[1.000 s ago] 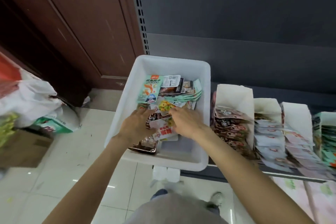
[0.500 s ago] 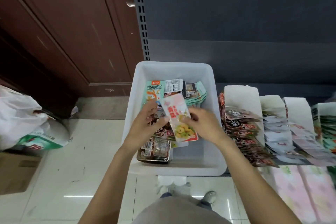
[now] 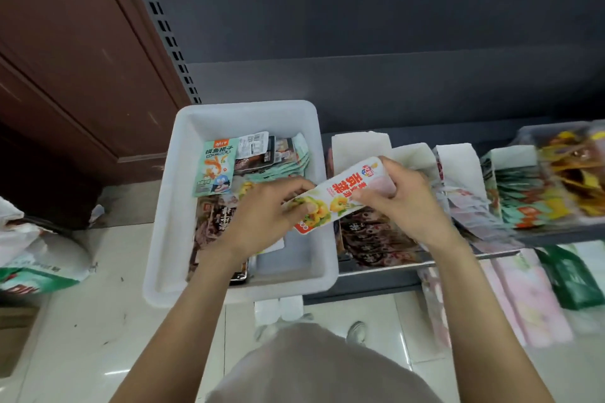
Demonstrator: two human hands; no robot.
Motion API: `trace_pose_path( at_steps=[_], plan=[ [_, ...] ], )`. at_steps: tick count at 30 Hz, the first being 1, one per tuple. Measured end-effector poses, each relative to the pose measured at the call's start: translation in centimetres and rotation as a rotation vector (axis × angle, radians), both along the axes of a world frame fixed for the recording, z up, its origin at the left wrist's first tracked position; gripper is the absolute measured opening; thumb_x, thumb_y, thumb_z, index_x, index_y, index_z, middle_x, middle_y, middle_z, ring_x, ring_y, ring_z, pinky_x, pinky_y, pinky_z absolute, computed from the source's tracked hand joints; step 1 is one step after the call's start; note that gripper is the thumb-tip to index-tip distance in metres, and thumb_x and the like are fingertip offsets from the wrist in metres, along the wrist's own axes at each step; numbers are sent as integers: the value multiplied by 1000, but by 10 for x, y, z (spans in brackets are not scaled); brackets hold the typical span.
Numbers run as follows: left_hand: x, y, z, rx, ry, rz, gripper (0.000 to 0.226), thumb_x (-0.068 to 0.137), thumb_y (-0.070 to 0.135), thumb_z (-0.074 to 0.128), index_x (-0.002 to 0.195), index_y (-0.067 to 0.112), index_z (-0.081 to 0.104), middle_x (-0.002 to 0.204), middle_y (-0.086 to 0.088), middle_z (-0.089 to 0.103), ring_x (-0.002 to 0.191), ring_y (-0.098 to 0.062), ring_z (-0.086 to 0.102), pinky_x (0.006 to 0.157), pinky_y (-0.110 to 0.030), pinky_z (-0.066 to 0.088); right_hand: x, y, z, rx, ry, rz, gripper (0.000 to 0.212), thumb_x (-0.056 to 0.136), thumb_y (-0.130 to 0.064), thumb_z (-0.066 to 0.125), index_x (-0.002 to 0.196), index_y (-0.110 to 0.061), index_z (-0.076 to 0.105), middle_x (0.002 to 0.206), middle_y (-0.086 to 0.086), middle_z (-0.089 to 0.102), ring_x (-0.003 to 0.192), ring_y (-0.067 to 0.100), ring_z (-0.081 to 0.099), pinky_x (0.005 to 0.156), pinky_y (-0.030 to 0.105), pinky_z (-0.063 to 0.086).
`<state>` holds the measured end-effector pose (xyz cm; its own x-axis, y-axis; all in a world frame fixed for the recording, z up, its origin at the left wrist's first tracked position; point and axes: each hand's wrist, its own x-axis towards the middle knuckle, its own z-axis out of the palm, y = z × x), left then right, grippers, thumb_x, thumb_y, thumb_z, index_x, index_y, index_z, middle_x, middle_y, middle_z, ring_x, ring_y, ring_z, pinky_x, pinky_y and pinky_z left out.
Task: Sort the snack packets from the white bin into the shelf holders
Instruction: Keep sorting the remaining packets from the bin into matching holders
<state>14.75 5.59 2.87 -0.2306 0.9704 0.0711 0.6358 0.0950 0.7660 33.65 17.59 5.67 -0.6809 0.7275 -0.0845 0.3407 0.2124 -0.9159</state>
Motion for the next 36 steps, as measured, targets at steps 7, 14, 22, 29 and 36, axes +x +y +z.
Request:
trace_pose_path(
  at_steps=[7,14,22,29,36],
  plan=[
    [74,71,5,273,-65,143,40,86,22,67,123,27,54,116,12,57,102,2,54,86,-15,43,89,26,0,216,242,-478,11,93,-9,59,96,-20,61,87,-25,69,83,0,67,67,23,57],
    [123,132,-22,-22,409,-88,50,92,38,55,139,25,42,140,3,48,130,-16,39,108,-33,26,166,70,-18,773,-109,-718,9,94,-10,56,95,-8,64,80,11,67,67,24,58,57,23,25],
    [130,135,-43,39,498,-124,29,94,31,54,122,31,61,121,9,64,112,-15,53,96,-32,33,137,115,-52,890,-436,-305,32,79,6,63,100,-14,73,93,7,73,81,31,68,64,35,54],
    [127,136,-43,39,492,-155,32,94,31,54,126,30,59,122,6,63,113,-16,52,98,-34,35,144,110,-59,768,-777,-9,42,88,-7,48,128,-14,58,133,2,57,139,20,30,104,40,19],
    [102,97,-22,369,339,35,23,93,29,51,107,19,66,100,5,67,93,-11,58,81,-27,44,94,51,-4,656,38,-223,33,88,-17,42,109,-15,68,94,-4,72,84,13,68,75,34,56]
  ],
)
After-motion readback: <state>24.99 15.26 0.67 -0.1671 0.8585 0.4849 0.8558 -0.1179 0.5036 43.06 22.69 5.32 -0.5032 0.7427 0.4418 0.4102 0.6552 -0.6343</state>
